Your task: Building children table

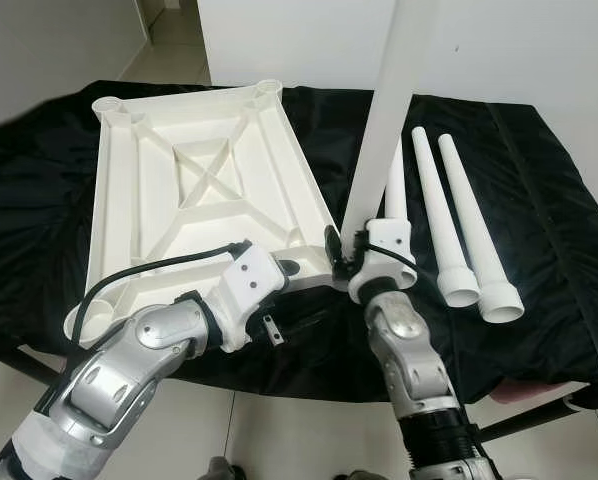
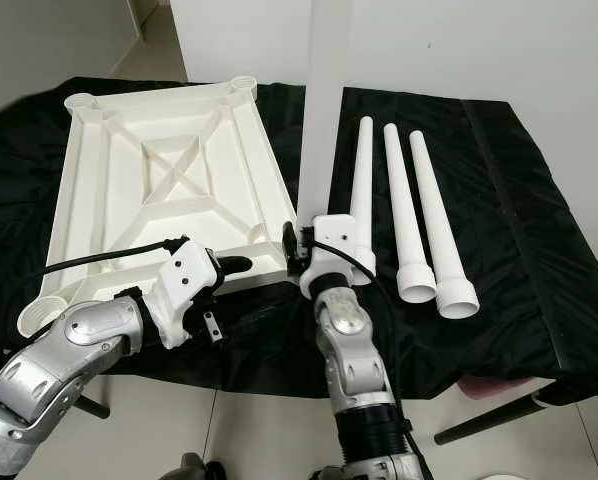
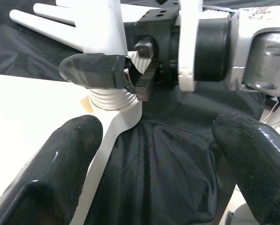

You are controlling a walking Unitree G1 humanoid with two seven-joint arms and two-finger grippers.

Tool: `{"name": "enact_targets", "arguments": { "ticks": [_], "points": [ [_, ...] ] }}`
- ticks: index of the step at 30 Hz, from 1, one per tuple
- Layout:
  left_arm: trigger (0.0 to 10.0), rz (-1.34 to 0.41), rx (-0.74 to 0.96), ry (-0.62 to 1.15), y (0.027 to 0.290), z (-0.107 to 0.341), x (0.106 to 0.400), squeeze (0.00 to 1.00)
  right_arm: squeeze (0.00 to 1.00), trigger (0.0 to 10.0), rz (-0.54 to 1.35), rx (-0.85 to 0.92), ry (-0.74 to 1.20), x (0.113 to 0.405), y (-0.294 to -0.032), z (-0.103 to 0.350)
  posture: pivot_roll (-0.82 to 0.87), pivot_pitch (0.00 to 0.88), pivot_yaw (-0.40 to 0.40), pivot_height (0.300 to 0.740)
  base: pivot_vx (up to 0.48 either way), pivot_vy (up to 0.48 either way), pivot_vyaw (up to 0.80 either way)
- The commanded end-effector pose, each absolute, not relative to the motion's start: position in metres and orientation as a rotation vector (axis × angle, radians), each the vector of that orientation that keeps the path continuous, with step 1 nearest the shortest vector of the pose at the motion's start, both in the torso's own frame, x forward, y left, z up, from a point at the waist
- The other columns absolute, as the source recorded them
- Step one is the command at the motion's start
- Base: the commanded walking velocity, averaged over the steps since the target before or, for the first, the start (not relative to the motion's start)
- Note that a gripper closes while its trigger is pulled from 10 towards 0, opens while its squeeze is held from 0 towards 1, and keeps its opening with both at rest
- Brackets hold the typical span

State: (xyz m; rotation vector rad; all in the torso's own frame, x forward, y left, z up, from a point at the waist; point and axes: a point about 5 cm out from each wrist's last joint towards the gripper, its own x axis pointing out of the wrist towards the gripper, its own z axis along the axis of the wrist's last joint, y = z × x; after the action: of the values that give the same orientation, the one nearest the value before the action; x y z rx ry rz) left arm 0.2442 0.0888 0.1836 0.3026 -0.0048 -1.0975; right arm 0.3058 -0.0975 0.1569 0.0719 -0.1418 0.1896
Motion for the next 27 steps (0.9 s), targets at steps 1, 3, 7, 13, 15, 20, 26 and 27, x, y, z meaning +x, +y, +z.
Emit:
{"name": "enact_targets", "arguments": {
  "ticks": [1, 3, 7, 13, 15, 20, 26, 27],
  "points": [
    [10.0, -1.183, 0.31, 0.014, 0.088, 0.18, 0.238, 0.0, 1.0, 10.0, 0.228, 0.079, -0.163, 0.304, -0.105, 0.16, -0.1, 0.092, 0.031, 0.74, 0.0, 0.0, 0.0],
    [10.0, -1.182, 0.308, 0.016, 0.089, 0.18, 0.236, 0.0, 0.0, 10.0, 0.376, 0.052, -0.154, 0.303, -0.111, 0.159, -0.1, 0.092, 0.032, 0.74, 0.0, 0.0, 0.0],
    [10.0, -1.183, 0.305, 0.018, 0.089, 0.179, 0.235, 0.0, 0.0, 10.0, 0.583, -0.027, -0.126, 0.309, -0.119, 0.157, -0.1, 0.096, 0.032, 0.74, 0.0, 0.0, 0.0],
    [10.0, -1.188, 0.304, 0.018, 0.087, 0.179, 0.237, 0.0, 0.0, 10.0, 0.722, -0.142, -0.128, 0.33, -0.123, 0.162, -0.11, 0.092, 0.035, 0.74, 0.0, 0.0, 0.0],
    [10.0, -1.188, 0.304, 0.017, 0.087, 0.179, 0.237, 0.0, 0.0, 10.0, 0.74, -0.156, -0.131, 0.333, -0.122, 0.163, -0.11, 0.092, 0.035, 0.74, 0.0, 0.0, 0.0],
    [10.0, -1.191, 0.305, 0.011, 0.086, 0.18, 0.238, 0.0, 0.0, 10.0, 0.799, -0.177, -0.106, 0.343, -0.118, 0.165, -0.1, 0.079, 0.037, 0.74, 0.0, 0.0, 0.0],
    [10.0, -1.187, 0.31, 0.007, 0.087, 0.181, 0.237, 0.0, 0.0, 0.0, 0.865, -0.178, -0.057, 0.343, -0.12, 0.157, -0.09, 0.07, 0.032, 0.74, 0.0, 0.0, 0.0],
    [10.0, -1.186, 0.31, 0.007, 0.087, 0.181, 0.237, 0.0, 0.0, 0.0, 0.869, -0.176, -0.051, 0.342, -0.12, 0.156, -0.09, 0.07, 0.032, 0.74, 0.0, 0.0, 0.0]
  ]
}}
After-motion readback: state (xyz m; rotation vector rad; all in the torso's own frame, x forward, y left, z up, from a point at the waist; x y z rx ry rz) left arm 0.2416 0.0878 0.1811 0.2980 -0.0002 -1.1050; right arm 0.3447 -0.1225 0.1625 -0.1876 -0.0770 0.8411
